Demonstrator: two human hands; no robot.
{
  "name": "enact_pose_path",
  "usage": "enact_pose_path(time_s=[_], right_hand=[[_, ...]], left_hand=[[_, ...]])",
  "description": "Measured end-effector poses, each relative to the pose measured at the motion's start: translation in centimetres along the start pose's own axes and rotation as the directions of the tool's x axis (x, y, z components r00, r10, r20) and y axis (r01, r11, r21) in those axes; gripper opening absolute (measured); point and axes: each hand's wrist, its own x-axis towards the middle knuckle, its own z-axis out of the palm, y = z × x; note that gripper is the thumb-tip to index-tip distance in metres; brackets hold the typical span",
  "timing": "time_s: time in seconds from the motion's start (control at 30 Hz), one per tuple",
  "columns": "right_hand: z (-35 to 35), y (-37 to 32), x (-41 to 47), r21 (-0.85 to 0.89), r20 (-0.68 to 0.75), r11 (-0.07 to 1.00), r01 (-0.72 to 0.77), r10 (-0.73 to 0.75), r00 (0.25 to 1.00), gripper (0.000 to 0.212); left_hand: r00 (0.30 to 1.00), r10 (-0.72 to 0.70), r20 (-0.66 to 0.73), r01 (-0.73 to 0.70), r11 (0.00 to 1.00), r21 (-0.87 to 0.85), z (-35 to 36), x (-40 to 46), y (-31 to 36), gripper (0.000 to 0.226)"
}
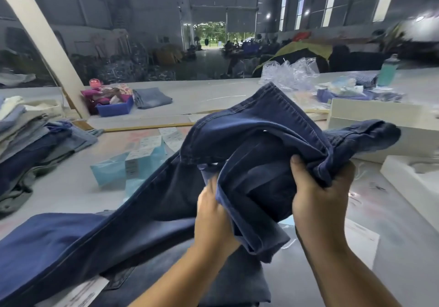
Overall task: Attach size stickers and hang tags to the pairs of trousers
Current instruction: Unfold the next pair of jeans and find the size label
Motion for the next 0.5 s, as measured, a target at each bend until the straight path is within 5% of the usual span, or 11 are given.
enact_pose_path(time_s=[0.17, 0.27, 0.37, 0.43, 0.5], right_hand=[[-1.9, 0.2, 1.4, 0.157, 0.009, 0.981, -0.112, 0.112, 0.994, 0.036], [-3.3, 0.4, 2.1, 0.314, -0.012, 0.938, -0.146, 0.158, 0.987, 0.038], [-4.1, 0.4, 2.5, 0.459, -0.042, 0.874, -0.161, 0.202, 0.979, 0.042], [-4.5, 0.2, 2.6, 0.485, -0.070, 0.860, -0.161, 0.222, 0.973, 0.043], [-5.0, 0.1, 2.7, 0.502, -0.055, 0.849, -0.163, 0.219, 0.974, 0.039]], left_hand=[[0.986, 0.059, 0.154, -0.062, 0.998, 0.014, 0.2, 2.0, 4.7, 0.016], [0.926, -0.071, 0.371, 0.098, 0.994, -0.054, 0.0, 1.7, 7.0, 0.035], [0.886, -0.077, 0.457, -0.065, 0.956, 0.287, 1.2, 0.1, 7.2, 0.065], [0.918, 0.059, 0.392, -0.273, 0.812, 0.516, 2.2, -0.9, 6.7, 0.056], [0.932, 0.151, 0.328, -0.322, 0.762, 0.562, 2.2, -0.8, 6.7, 0.043]])
